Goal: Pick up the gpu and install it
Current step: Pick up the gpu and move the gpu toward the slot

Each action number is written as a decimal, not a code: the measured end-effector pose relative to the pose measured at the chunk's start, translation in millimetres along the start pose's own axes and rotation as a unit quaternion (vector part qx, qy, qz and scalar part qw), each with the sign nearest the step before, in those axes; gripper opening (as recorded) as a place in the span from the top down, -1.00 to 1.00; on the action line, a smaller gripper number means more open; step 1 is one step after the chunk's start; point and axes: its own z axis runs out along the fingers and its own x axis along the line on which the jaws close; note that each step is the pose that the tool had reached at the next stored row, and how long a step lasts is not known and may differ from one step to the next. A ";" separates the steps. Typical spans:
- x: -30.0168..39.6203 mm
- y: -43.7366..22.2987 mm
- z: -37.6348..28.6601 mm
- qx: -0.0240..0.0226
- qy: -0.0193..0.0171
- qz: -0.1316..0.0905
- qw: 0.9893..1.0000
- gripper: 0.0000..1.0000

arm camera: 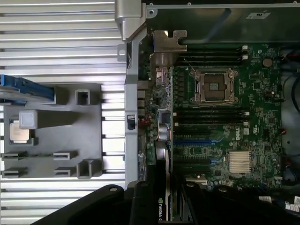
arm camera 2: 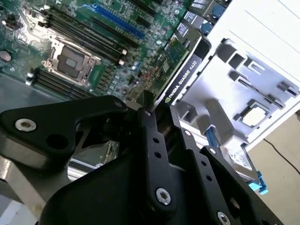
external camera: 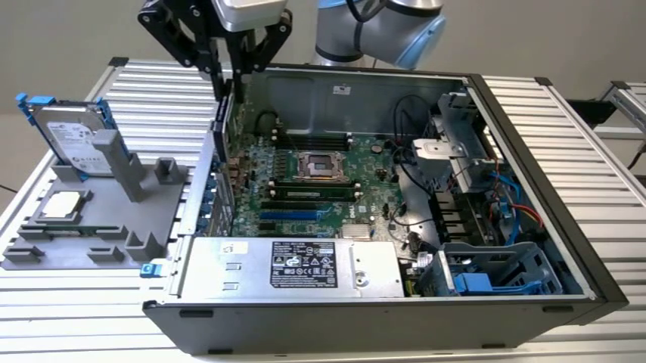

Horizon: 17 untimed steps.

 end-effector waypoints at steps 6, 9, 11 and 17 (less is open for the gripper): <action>-10.6 0.3 0.0 0.000 0.000 0.000 1.000 1.00; -16.7 0.5 0.0 0.000 0.000 0.000 1.000 1.00; -21.2 0.7 0.0 0.000 0.000 0.000 1.000 1.00; -35.6 1.1 0.0 0.000 0.000 0.000 1.000 1.00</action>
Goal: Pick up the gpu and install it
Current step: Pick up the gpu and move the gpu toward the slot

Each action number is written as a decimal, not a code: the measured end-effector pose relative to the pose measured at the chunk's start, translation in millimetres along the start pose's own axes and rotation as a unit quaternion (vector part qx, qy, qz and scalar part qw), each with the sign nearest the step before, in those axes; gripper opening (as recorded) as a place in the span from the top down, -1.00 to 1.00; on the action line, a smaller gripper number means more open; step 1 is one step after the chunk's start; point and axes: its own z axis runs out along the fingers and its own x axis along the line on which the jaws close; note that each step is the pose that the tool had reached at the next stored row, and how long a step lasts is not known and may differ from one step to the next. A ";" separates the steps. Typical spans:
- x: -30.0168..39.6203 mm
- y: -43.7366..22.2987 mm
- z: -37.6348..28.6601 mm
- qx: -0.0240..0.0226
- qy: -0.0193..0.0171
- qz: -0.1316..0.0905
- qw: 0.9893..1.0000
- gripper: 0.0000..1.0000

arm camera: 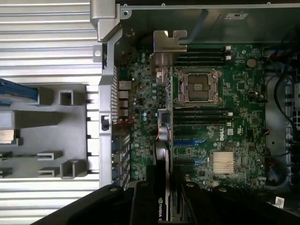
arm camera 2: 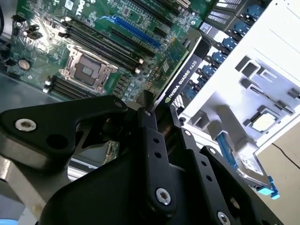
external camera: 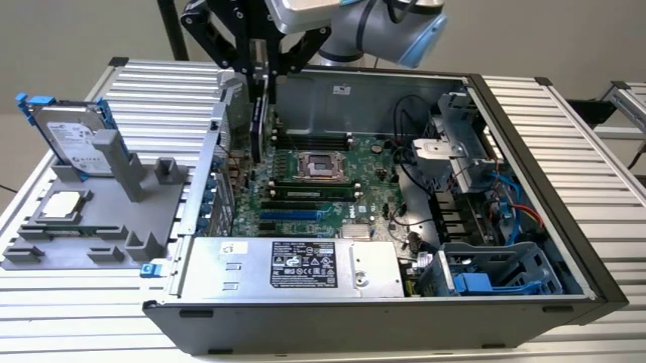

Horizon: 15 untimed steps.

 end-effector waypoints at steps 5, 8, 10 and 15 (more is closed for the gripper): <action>-10.8 0.3 0.0 0.000 0.000 0.000 1.000 1.00; -16.5 0.5 0.0 0.000 0.000 0.000 1.000 1.00; -20.3 0.6 -0.1 0.000 0.000 0.000 1.000 1.00; -26.3 0.8 -0.1 0.000 0.000 0.000 1.000 1.00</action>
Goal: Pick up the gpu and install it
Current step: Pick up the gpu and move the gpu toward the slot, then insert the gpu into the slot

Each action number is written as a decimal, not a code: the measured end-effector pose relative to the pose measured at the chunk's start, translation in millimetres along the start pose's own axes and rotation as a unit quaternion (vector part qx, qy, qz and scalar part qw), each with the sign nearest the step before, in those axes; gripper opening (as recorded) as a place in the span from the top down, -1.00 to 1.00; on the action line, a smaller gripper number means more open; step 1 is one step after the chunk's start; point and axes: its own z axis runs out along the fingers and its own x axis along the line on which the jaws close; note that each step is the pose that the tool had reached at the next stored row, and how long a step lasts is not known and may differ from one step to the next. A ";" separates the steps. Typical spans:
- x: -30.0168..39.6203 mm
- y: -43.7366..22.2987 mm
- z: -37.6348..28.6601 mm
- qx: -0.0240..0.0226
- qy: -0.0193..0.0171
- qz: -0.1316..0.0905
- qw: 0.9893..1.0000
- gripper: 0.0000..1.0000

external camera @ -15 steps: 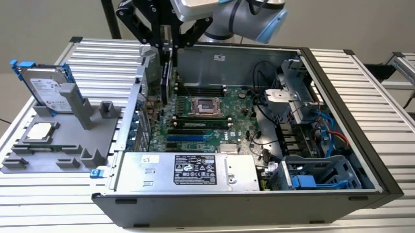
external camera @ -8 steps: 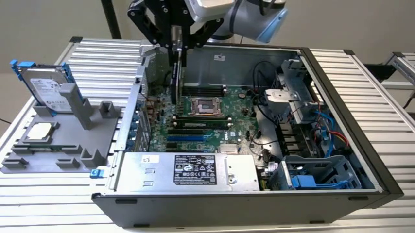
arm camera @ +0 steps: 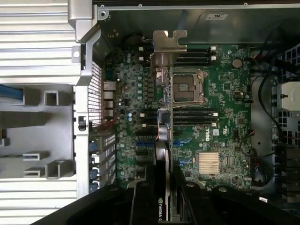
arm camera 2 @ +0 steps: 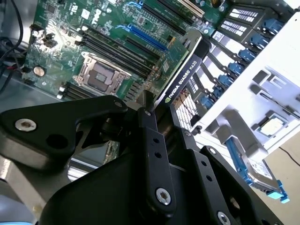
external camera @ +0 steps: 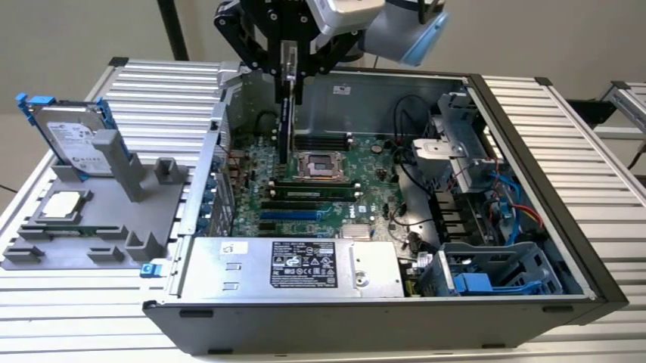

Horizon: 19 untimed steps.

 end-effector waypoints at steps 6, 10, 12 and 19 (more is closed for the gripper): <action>-0.1 0.1 0.0 0.000 0.000 0.000 1.000 1.00; -0.3 0.1 0.1 0.000 0.000 0.000 1.000 1.00; -0.3 0.1 0.0 0.000 0.000 0.000 1.000 1.00; -1.0 0.1 0.0 0.000 0.000 0.000 1.000 1.00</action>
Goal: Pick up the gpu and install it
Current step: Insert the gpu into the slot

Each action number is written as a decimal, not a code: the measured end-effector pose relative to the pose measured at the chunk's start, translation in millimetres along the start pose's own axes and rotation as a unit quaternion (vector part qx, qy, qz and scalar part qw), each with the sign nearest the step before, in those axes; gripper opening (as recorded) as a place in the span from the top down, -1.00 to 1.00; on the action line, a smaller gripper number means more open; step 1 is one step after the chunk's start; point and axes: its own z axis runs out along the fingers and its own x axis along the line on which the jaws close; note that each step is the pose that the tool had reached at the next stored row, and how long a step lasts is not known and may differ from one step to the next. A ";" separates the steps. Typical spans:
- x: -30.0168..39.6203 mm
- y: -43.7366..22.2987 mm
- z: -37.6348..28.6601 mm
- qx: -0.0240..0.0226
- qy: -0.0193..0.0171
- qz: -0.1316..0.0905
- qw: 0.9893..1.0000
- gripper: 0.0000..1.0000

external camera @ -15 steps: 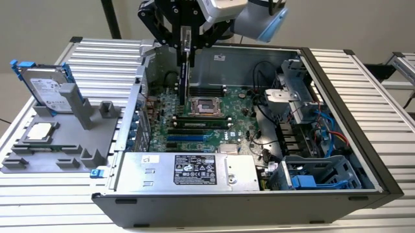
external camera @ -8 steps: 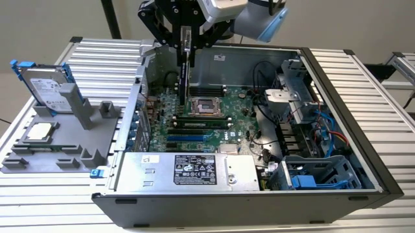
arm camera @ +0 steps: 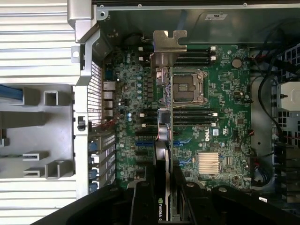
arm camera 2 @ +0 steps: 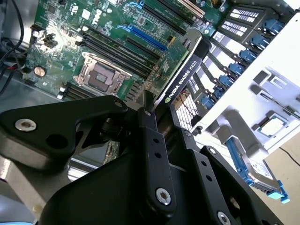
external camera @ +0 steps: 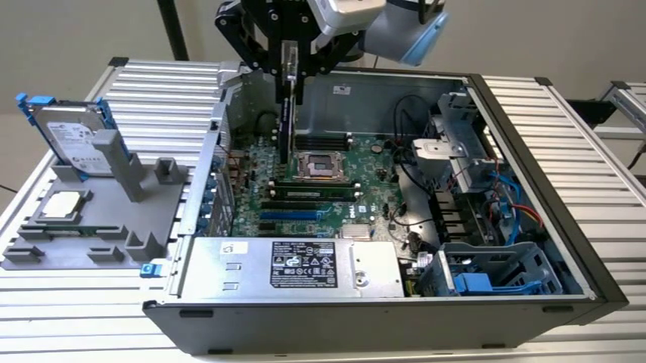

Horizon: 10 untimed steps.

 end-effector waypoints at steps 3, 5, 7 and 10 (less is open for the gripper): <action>-3.5 0.1 0.0 0.000 0.000 0.000 1.000 1.00; -6.6 0.2 0.1 0.000 0.000 0.000 1.000 1.00; -9.6 0.3 0.0 0.000 0.000 0.000 1.000 1.00; -13.1 0.4 0.0 0.000 0.000 0.000 1.000 1.00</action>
